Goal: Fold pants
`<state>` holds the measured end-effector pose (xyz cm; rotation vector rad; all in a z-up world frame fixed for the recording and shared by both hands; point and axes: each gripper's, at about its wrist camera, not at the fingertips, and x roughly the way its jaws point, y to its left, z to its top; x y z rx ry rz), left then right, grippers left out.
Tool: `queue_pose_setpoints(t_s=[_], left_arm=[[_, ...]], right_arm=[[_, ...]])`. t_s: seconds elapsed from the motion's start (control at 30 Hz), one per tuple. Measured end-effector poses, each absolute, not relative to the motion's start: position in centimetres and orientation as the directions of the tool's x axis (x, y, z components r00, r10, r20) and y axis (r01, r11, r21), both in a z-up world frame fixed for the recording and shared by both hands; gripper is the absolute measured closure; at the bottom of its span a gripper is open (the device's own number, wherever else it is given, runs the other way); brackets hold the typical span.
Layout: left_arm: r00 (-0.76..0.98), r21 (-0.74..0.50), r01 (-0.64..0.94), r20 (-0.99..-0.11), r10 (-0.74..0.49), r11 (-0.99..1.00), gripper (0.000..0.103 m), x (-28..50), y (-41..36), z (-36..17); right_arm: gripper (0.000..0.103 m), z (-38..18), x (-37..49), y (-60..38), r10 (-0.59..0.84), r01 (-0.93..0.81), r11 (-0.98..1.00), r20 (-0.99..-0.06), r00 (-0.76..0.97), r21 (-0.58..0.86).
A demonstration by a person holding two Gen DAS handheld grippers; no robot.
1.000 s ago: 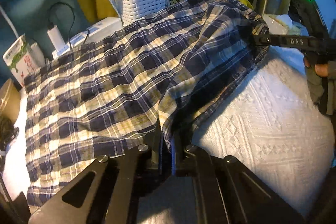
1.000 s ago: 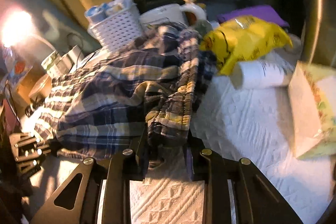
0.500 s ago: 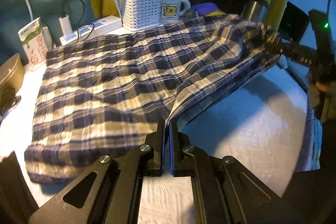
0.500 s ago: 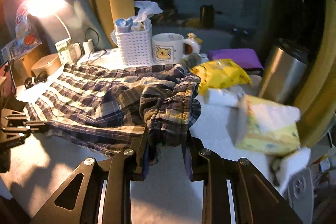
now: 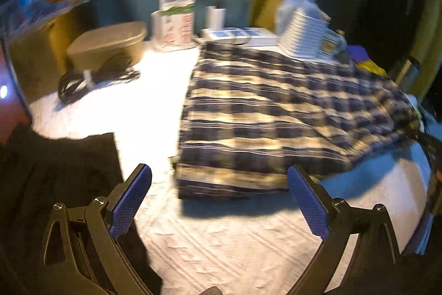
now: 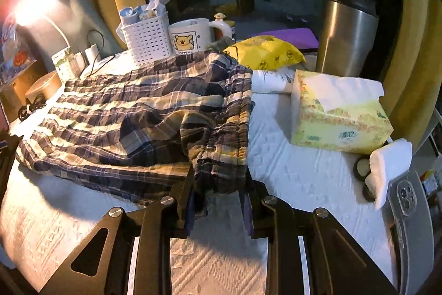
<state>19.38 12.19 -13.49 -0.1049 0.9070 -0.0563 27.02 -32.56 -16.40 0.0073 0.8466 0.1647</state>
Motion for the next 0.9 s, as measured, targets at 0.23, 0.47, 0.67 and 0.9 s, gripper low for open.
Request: queue_pose_setpoints(t_s=[0.23, 0.47, 0.67, 0.9], left_arm=[[0.559, -0.170, -0.010, -0.818, -0.135, 0.985, 0.006, 22.4, 13.1, -16.1], [0.538, -0.134, 0.061, -0.830, -0.146, 0.989, 0.058, 23.8, 11.9, -17.1], [0.511, -0.137, 0.078, -0.845, -0.158, 0.987, 0.097, 23.6, 11.7, -16.7], [0.496, -0.121, 0.046, -0.859, -0.128, 0.992, 0.098, 22.5, 12.4, -16.1]], right_arm=[[0.065, -16.7, 27.5, -32.6, 0.138, -0.132, 0.989, -0.750, 0.647, 0.068], [0.031, -17.0, 27.8, -33.0, 0.129, -0.109, 0.991, -0.747, 0.652, 0.076], [0.032, -17.8, 28.2, -32.5, 0.149, -0.128, 0.988, -0.752, 0.642, 0.086], [0.075, -18.5, 29.7, -32.0, 0.223, -0.193, 0.972, -0.761, 0.610, 0.130]])
